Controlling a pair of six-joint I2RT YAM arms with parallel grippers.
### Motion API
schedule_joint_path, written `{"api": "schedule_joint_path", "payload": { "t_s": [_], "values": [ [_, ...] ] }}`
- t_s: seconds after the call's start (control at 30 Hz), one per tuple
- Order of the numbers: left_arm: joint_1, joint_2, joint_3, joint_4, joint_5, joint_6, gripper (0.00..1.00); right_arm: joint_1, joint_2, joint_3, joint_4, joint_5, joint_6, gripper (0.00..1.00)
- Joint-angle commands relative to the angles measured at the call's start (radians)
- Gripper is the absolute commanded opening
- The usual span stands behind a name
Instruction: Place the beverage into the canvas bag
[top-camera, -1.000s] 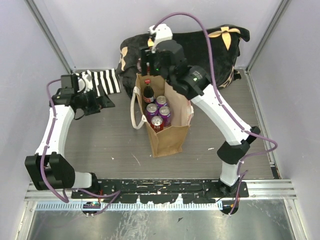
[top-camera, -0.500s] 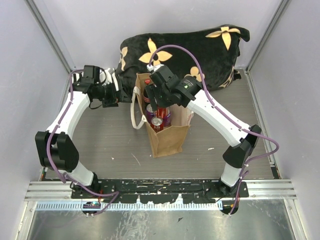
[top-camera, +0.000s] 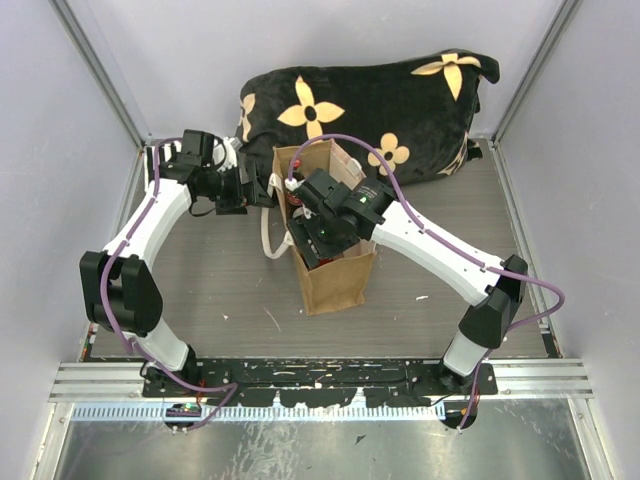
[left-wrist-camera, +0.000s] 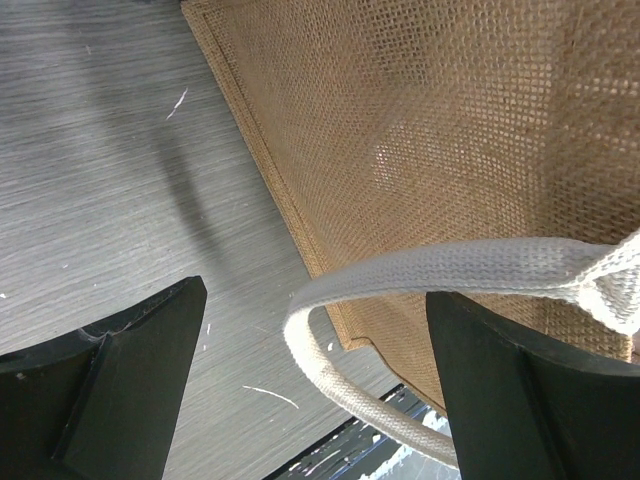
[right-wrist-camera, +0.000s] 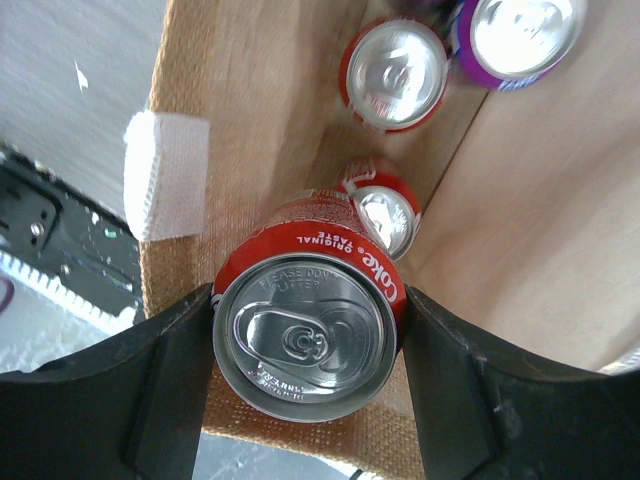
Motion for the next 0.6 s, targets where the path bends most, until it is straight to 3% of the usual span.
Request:
{"api": "schedule_joint_path", "payload": {
  "t_s": [0.0,0.33,0.57],
  "values": [
    [-0.005,0.008,0.036,0.023,0.006,0.004,0.98,0.009,-0.057,-0.031,0.067,-0.08,0.018,0.01],
    [-0.007,0.001,0.017,0.023,0.004,0.008,0.98,0.01,-0.022,-0.118,0.147,-0.14,0.007,0.01],
    [-0.007,0.003,0.012,0.024,0.006,0.01,0.98,0.02,-0.025,-0.086,0.133,-0.12,0.011,0.01]
  ]
}}
